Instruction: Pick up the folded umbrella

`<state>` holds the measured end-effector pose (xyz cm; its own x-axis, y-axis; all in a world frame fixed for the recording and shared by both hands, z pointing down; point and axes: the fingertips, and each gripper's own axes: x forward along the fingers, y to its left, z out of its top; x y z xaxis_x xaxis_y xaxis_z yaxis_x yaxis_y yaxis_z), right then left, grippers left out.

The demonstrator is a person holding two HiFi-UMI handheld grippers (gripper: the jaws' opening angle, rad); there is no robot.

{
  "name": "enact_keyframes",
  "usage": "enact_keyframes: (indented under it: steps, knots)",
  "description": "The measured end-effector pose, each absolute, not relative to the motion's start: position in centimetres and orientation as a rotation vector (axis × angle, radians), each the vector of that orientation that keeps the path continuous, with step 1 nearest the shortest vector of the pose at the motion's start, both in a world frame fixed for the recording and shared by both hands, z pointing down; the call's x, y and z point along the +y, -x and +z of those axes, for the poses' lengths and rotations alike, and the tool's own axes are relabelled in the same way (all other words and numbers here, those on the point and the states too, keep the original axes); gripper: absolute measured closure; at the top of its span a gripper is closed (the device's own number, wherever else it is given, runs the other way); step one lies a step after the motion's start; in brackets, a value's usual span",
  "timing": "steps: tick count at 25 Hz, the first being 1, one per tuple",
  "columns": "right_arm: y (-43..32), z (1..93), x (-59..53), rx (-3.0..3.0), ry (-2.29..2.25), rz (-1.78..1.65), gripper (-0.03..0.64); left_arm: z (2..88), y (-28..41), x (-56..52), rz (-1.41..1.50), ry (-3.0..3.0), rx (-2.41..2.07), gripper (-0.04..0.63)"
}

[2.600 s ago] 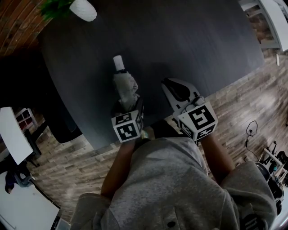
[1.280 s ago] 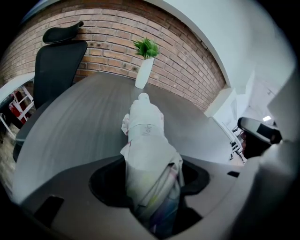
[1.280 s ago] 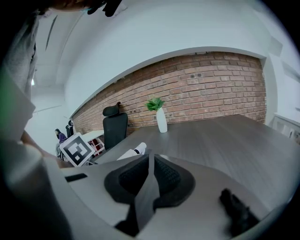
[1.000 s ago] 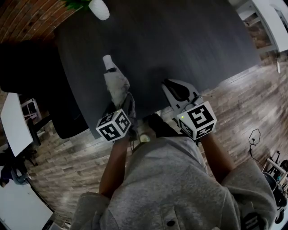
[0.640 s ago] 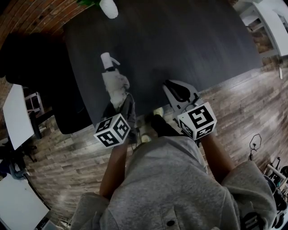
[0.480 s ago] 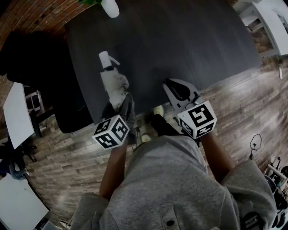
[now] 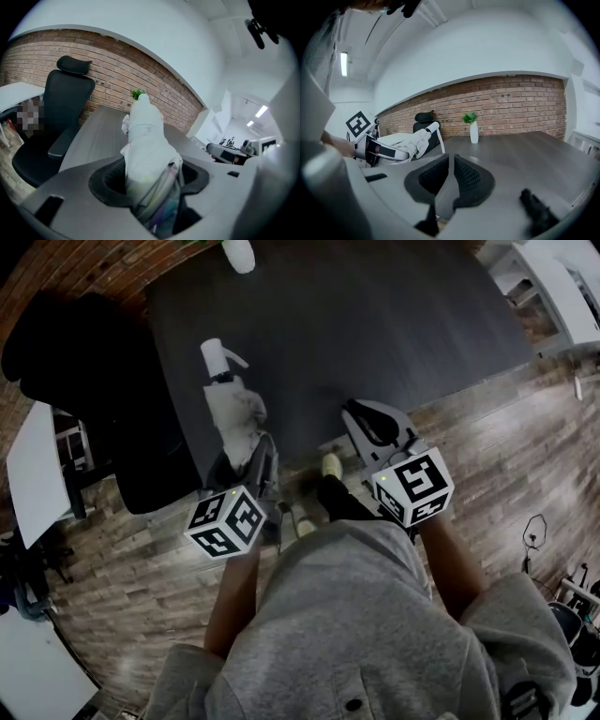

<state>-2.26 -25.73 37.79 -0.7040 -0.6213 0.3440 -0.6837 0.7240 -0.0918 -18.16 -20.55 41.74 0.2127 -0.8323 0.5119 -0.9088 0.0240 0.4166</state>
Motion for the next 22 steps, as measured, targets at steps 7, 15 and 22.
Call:
enact_keyframes:
  steps: [7, 15, 22]
  knots:
    - [3.8, 35.7, -18.2, -2.663, -1.057, 0.216, 0.572, 39.8, 19.7, -12.9, 0.103, -1.862, -1.619, 0.333]
    - [3.0, 34.2, -14.0, -2.653, -1.092, 0.159, 0.572, 37.5, 19.9, -8.0, 0.089, -1.901, -1.630, 0.333]
    - [4.6, 33.0, -7.2, -2.678, -1.096, 0.095, 0.572, 35.8, 21.6, -0.9, 0.039, -1.938, -1.660, 0.333]
